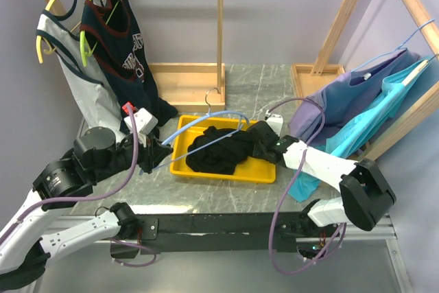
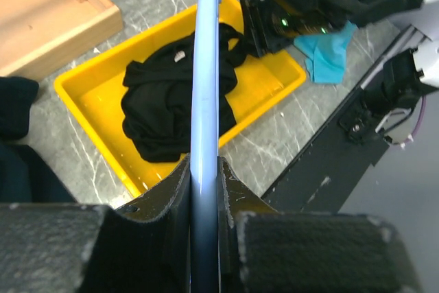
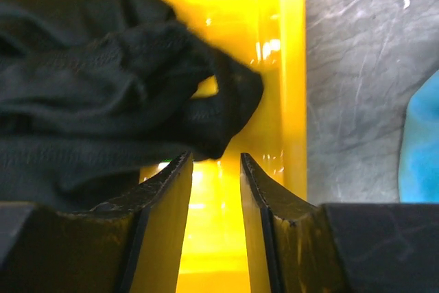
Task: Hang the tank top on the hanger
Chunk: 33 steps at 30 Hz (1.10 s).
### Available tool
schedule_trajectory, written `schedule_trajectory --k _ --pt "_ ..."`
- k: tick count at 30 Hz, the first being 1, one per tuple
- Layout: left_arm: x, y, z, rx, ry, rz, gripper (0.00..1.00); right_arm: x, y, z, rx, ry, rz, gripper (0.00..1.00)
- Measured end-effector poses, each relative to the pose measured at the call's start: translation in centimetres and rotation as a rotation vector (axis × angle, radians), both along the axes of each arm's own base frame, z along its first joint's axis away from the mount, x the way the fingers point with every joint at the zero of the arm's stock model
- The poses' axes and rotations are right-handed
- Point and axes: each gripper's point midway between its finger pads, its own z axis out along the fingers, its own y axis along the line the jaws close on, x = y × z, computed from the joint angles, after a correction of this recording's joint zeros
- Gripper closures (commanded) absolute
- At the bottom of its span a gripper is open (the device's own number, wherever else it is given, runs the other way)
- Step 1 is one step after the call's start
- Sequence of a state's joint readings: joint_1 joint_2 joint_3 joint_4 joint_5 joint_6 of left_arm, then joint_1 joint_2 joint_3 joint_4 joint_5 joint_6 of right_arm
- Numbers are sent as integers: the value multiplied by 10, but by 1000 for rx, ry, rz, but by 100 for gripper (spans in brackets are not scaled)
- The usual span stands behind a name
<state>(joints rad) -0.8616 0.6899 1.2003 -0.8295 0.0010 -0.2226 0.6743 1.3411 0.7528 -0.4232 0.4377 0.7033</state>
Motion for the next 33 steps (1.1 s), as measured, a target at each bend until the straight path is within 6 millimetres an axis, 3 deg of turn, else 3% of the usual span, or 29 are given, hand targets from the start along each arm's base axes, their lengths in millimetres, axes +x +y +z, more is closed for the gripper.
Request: schedule_trajectory --k 17,22,26,33 --pt "-18 -2 -22 49 74 -86 99 45 -11 -12 -27 -10 -74 70" --pt "-13 -9 -35 84 110 -90 99 55 -9 -10 -24 -23 -70 100" --pt "-9 -14 -44 105 129 -89 99 55 -9 -8 -24 -27 -69 100" --pt "3 -28 -48 99 125 -88 99 52 -4 24 22 -94 -56 100"
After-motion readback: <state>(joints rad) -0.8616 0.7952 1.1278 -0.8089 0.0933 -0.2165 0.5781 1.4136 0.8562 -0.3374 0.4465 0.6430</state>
